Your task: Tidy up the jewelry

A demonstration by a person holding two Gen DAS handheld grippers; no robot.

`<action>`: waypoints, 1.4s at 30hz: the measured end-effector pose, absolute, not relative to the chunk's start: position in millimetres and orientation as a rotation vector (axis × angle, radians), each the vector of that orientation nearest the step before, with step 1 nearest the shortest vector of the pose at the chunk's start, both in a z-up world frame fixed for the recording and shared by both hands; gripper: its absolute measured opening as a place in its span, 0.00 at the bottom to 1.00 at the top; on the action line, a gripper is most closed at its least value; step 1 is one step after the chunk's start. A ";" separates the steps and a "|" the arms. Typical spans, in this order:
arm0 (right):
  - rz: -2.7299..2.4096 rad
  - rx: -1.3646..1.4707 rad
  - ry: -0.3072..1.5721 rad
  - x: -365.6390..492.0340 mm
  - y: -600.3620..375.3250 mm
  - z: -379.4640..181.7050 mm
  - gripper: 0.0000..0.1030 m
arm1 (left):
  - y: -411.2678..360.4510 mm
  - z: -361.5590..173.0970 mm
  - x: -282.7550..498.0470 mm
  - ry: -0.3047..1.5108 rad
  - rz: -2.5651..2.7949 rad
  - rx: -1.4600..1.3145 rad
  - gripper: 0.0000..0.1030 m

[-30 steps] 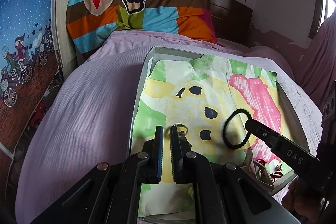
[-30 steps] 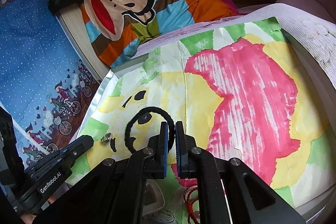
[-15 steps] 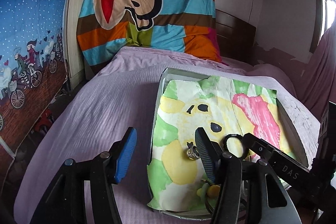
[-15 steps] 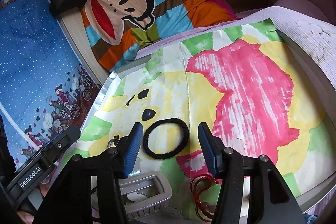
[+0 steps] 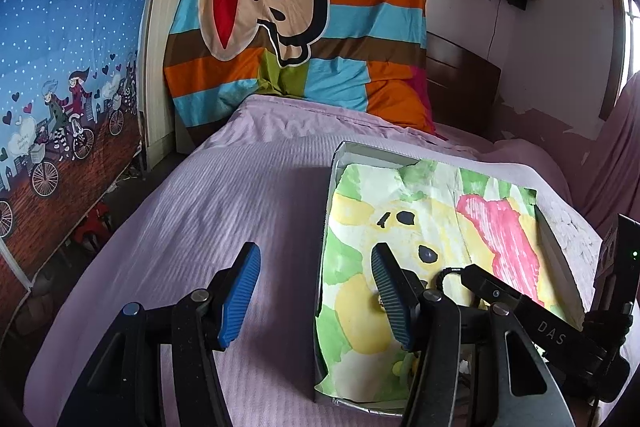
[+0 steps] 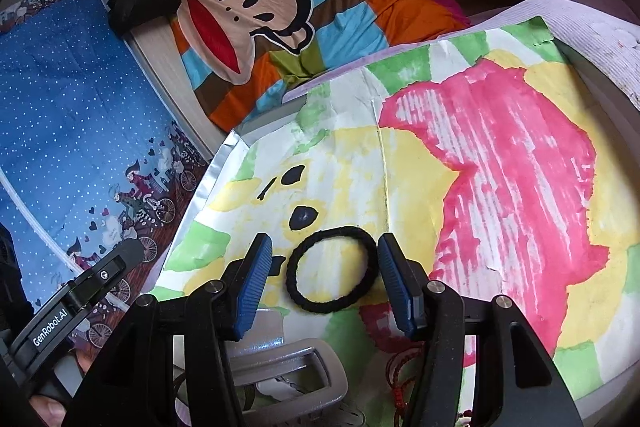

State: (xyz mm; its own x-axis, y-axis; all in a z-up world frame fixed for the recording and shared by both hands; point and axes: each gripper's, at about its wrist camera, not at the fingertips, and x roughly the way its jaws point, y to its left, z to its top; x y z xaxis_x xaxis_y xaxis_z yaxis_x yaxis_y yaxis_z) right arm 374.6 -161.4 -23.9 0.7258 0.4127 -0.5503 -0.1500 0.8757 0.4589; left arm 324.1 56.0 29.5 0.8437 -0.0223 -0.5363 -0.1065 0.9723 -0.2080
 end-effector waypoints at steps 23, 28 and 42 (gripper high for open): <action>0.285 0.467 0.557 385.2 -197.1 20.3 0.54 | 38.6 29.9 321.3 0.579 0.032 -0.223 0.59; 0.296 0.461 0.531 368.5 -205.5 28.0 0.66 | 35.1 37.1 310.5 0.563 0.037 -0.228 0.72; 0.271 0.285 0.475 273.0 -240.7 49.7 0.97 | 13.8 56.9 240.8 0.482 0.047 -0.204 1.00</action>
State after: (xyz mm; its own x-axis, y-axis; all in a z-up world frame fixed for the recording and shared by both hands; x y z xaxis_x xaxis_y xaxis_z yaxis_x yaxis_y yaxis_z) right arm 273.0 -240.7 49.7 0.8550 0.3199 -0.4083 -0.1886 0.9250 0.3298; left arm 240.8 13.8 57.0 0.8855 -0.0034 -0.4647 -0.0929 0.9785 -0.1842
